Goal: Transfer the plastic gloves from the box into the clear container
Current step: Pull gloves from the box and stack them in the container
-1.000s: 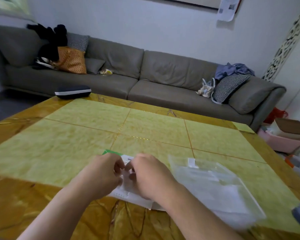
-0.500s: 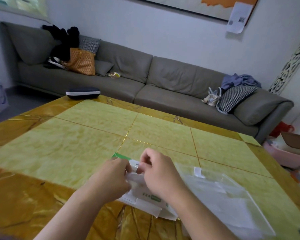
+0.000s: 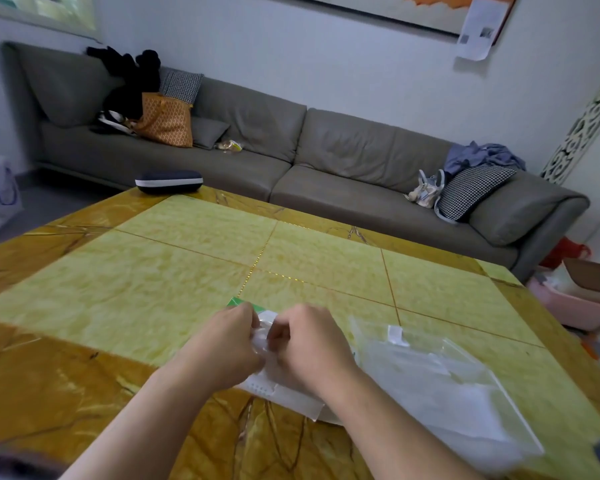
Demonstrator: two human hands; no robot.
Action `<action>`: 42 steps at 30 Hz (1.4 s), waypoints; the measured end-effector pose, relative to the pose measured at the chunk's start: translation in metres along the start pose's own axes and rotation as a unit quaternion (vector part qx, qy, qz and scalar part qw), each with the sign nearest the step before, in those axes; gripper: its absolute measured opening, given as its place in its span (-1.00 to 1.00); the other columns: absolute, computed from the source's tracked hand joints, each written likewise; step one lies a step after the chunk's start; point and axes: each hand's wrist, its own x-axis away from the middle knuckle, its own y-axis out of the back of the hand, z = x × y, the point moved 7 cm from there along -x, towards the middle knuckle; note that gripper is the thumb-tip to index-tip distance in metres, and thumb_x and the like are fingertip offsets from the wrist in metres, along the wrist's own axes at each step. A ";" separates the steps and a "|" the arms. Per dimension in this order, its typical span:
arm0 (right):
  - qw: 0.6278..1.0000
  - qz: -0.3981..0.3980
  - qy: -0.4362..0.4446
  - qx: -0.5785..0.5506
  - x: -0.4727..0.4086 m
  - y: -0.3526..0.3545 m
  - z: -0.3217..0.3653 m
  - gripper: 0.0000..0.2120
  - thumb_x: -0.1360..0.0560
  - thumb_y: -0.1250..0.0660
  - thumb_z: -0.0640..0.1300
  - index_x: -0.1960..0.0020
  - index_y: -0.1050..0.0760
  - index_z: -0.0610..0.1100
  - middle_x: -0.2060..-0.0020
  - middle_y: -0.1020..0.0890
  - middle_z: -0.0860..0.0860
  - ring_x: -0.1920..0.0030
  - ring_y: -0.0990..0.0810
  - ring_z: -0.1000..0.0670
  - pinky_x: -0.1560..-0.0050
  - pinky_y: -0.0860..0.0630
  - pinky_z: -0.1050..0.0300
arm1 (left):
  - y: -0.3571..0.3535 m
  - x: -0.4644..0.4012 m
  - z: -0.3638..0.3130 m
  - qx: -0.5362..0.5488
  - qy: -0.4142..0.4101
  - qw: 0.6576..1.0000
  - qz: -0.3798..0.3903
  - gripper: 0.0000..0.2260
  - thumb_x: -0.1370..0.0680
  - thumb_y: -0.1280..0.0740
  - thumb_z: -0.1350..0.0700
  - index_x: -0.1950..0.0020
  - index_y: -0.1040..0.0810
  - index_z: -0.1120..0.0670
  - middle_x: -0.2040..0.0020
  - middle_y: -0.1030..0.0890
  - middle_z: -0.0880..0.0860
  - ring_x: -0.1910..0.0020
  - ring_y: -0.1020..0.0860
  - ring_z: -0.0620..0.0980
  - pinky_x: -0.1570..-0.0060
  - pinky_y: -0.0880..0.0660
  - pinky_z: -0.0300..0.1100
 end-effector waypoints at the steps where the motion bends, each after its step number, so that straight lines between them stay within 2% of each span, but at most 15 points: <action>1: 0.999 -0.003 -0.011 -0.030 0.000 0.002 -0.003 -0.81 -0.43 -0.42 -0.27 0.16 -0.74 -0.02 0.25 -0.70 0.07 0.25 -0.68 0.01 0.21 -0.67 0.08 | 0.000 0.000 0.001 0.006 0.001 1.000 0.001 -0.73 -0.40 -0.44 0.14 -0.05 -0.47 0.01 0.04 -0.51 -0.06 0.10 -0.51 -0.07 0.08 -0.56 -0.11; 5: 0.992 0.012 -0.054 -0.117 -0.001 0.013 -0.014 -0.80 -0.41 -0.54 -0.30 0.26 -0.70 -0.02 0.34 -0.69 0.11 0.29 -0.65 0.14 0.28 -0.57 0.23 | 0.001 -0.001 0.001 0.014 0.006 1.000 0.009 -0.74 -0.36 -0.44 0.16 0.01 -0.47 -0.01 0.05 -0.50 -0.05 0.12 -0.49 -0.08 0.12 -0.55 -0.11; 9: 0.984 0.011 -0.072 -0.162 -0.002 0.028 -0.026 -0.85 -0.49 -0.53 -0.16 0.24 -0.64 -0.03 0.27 -0.71 0.08 0.21 -0.67 0.07 0.16 -0.60 0.12 | 0.001 -0.002 0.002 0.026 0.013 1.000 0.012 -0.68 -0.32 -0.48 0.13 0.00 -0.47 -0.05 0.02 -0.49 -0.06 0.11 -0.52 -0.07 0.09 -0.59 -0.07; 14: 0.993 0.021 -0.042 -0.106 0.003 0.017 -0.006 -0.86 -0.56 -0.49 0.05 0.09 -0.64 0.00 0.22 -0.68 0.09 0.22 -0.65 0.04 0.25 -0.56 0.12 | -0.003 -0.002 0.000 0.006 -0.003 1.000 0.010 -0.71 -0.37 -0.47 0.11 -0.02 -0.46 -0.04 0.04 -0.49 -0.07 0.10 -0.50 -0.08 0.12 -0.55 -0.12; 17: 0.998 0.026 -0.040 -0.028 -0.002 0.011 -0.001 -0.96 -0.55 -0.50 -0.05 0.05 -0.71 0.00 0.13 -0.72 0.05 0.17 -0.68 0.01 0.11 -0.68 0.03 | -0.001 -0.002 0.003 0.014 0.007 1.000 0.005 -0.72 -0.40 -0.46 0.07 -0.04 -0.47 -0.06 0.02 -0.50 -0.08 0.11 -0.49 -0.12 0.18 -0.51 -0.20; 20: 0.996 0.004 -0.076 -0.042 -0.004 0.023 -0.020 -0.86 -0.57 -0.47 -0.12 0.17 -0.66 -0.04 0.19 -0.69 0.09 0.18 -0.67 0.07 0.04 -0.69 -0.02 | 0.000 -0.001 0.005 0.041 0.015 0.999 0.007 -0.72 -0.39 -0.44 0.07 -0.05 -0.48 -0.07 0.00 -0.52 -0.08 0.11 -0.53 -0.12 0.16 -0.56 -0.18; 23: 0.992 -0.004 -0.090 -0.084 -0.001 0.039 -0.035 -0.83 -0.65 -0.37 -0.13 0.11 -0.61 -0.10 0.23 -0.64 0.10 0.28 -0.57 0.10 0.23 -0.52 0.17 | 0.000 0.000 0.004 0.026 0.014 0.999 0.015 -0.71 -0.43 -0.47 0.04 -0.09 -0.46 -0.06 -0.01 -0.51 -0.10 0.11 -0.54 -0.11 0.11 -0.59 -0.14; 25: 0.985 -0.017 -0.088 -0.145 0.001 0.047 -0.036 -0.81 -0.68 -0.32 -0.11 0.08 -0.59 -0.13 0.27 -0.61 0.08 0.32 -0.50 0.09 0.26 -0.41 0.19 | -0.001 0.000 0.002 0.011 0.014 1.000 0.018 -0.69 -0.45 -0.49 0.03 -0.10 -0.45 -0.06 -0.01 -0.49 -0.10 0.10 -0.53 -0.10 0.08 -0.59 -0.13; 30: 0.943 -0.047 -0.026 -0.328 0.003 0.054 -0.012 -0.76 -0.71 -0.23 -0.20 0.08 -0.58 -0.18 0.23 -0.73 -0.06 0.18 -0.65 -0.03 -0.05 -0.63 -0.12 | 0.000 0.002 -0.005 -0.020 0.016 0.999 0.019 -0.79 -0.49 -0.42 0.09 -0.05 -0.45 -0.01 0.01 -0.46 -0.07 0.08 -0.52 -0.06 0.02 -0.60 -0.06; 34: 0.879 -0.109 -0.005 -0.463 0.005 0.082 -0.005 -0.77 -0.74 -0.17 -0.23 0.01 -0.52 -0.28 0.26 -0.71 -0.16 0.24 -0.64 -0.10 0.14 -0.56 0.00 | -0.003 0.001 -0.001 -0.012 0.025 0.999 0.037 -0.79 -0.50 -0.37 0.16 -0.11 -0.49 0.01 -0.01 -0.47 -0.08 0.07 -0.53 -0.07 0.04 -0.59 -0.11; 37: 0.849 -0.138 -0.024 -0.510 0.010 0.103 -0.011 -0.78 -0.75 -0.16 -0.22 -0.02 -0.50 -0.30 0.25 -0.71 -0.19 0.28 -0.63 -0.11 0.26 -0.55 0.06 | 0.010 0.000 -0.001 0.100 0.032 0.994 0.020 -0.66 -0.51 -0.25 0.33 -0.19 -0.52 -0.01 -0.08 -0.54 -0.05 0.02 -0.56 -0.11 0.16 -0.56 -0.21; 39: 0.818 -0.144 -0.044 -0.555 0.015 0.112 -0.019 -0.78 -0.74 -0.18 -0.21 -0.05 -0.52 -0.32 0.21 -0.71 -0.21 0.29 -0.64 -0.10 0.29 -0.56 0.06 | 0.037 0.003 -0.010 0.268 0.041 0.962 -0.041 -0.61 -0.52 -0.21 0.41 -0.19 -0.57 0.01 -0.07 -0.62 -0.01 -0.03 -0.60 -0.06 0.11 -0.55 -0.20; 40: 0.802 -0.143 -0.054 -0.578 0.018 0.114 -0.024 -0.79 -0.74 -0.19 -0.21 -0.06 -0.54 -0.30 0.18 -0.72 -0.21 0.27 -0.67 -0.09 0.29 -0.57 0.05 | 0.049 0.007 -0.016 0.385 0.032 0.921 -0.056 -0.65 -0.54 -0.24 0.36 -0.21 -0.60 0.03 -0.09 -0.67 0.01 -0.10 -0.62 -0.02 0.00 -0.53 -0.18; 41: 0.787 -0.141 -0.062 -0.597 0.021 0.115 -0.028 -0.80 -0.73 -0.20 -0.21 -0.07 -0.55 -0.28 0.15 -0.73 -0.20 0.24 -0.69 -0.10 0.29 -0.58 0.04 | 0.057 0.012 -0.028 0.503 0.008 0.863 -0.043 -0.73 -0.57 -0.29 0.21 -0.24 -0.61 0.06 -0.13 -0.70 0.04 -0.18 -0.63 0.02 -0.13 -0.50 -0.12; 42: 0.775 -0.134 -0.070 -0.614 0.023 0.114 -0.031 -0.82 -0.73 -0.20 -0.22 -0.10 -0.55 -0.27 0.12 -0.74 -0.20 0.22 -0.71 -0.10 0.29 -0.58 0.03 | 0.060 0.018 -0.041 0.584 -0.017 0.811 -0.008 -0.67 -0.56 -0.33 0.01 -0.28 -0.61 0.08 -0.18 -0.70 0.05 -0.23 -0.63 0.04 -0.23 -0.46 -0.05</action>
